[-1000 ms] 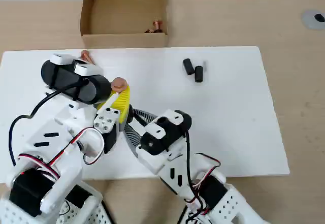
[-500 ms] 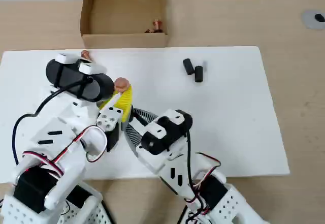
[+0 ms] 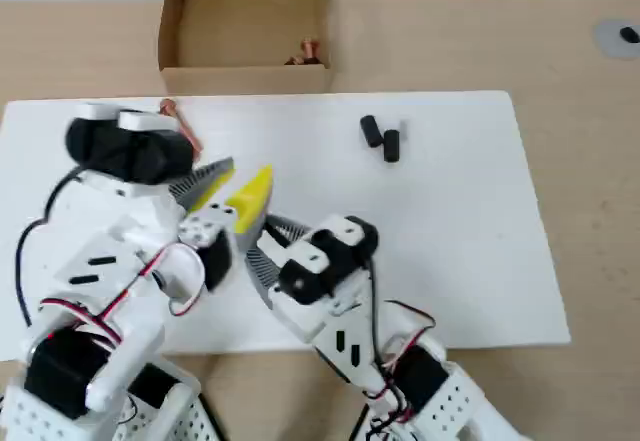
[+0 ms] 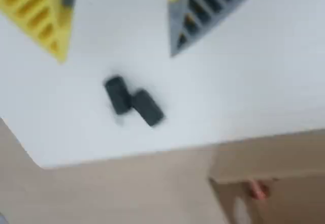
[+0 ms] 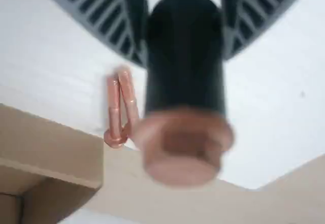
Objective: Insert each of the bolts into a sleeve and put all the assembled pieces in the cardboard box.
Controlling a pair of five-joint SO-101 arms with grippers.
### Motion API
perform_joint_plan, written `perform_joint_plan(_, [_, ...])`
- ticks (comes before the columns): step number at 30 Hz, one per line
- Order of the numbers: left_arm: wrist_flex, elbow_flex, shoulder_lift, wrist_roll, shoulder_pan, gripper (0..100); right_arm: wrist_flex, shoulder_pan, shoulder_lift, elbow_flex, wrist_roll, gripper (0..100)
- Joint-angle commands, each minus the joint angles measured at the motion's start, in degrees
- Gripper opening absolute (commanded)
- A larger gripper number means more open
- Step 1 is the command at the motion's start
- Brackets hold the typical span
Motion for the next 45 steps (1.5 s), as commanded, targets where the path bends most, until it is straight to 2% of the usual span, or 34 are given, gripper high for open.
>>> perform_joint_plan(1, [-1.14,-0.62,-0.13,0.44,-4.57,17,-0.26,-0.57,-8.4,-0.13,-0.09,0.9])
perform_joint_plan(8, [-1.23,-1.93,-0.22,0.7,-7.74,17,-0.26,-0.57,-8.4,-0.13,-0.09,0.9])
perform_joint_plan(13, [-1.05,-7.12,-0.13,6.33,-11.25,17,-0.18,-0.31,-8.04,-0.13,1.93,0.9])
perform_joint_plan(20, [3.87,-6.51,0.22,6.59,-22.07,17,-0.18,6.2,-7.96,-1.19,2.2,0.9])
perform_joint_plan(25, [5.36,-2.37,0.22,6.59,-31.3,16,1.58,9.8,-5.32,-7.96,2.73,0.9])
perform_joint_plan(30, [5.36,4.4,0.04,6.24,-37.63,16,2.02,12.18,11.12,-21.23,4.84,0.9])
perform_joint_plan(37, [5.27,12.66,-0.04,3.25,-37.98,16,2.02,12.62,48.04,-50.59,7.21,0.9])
perform_joint_plan(45, [8.26,14.68,-0.13,-8.35,-38.51,16,1.85,13.58,79.25,-77.41,10.81,0.9])
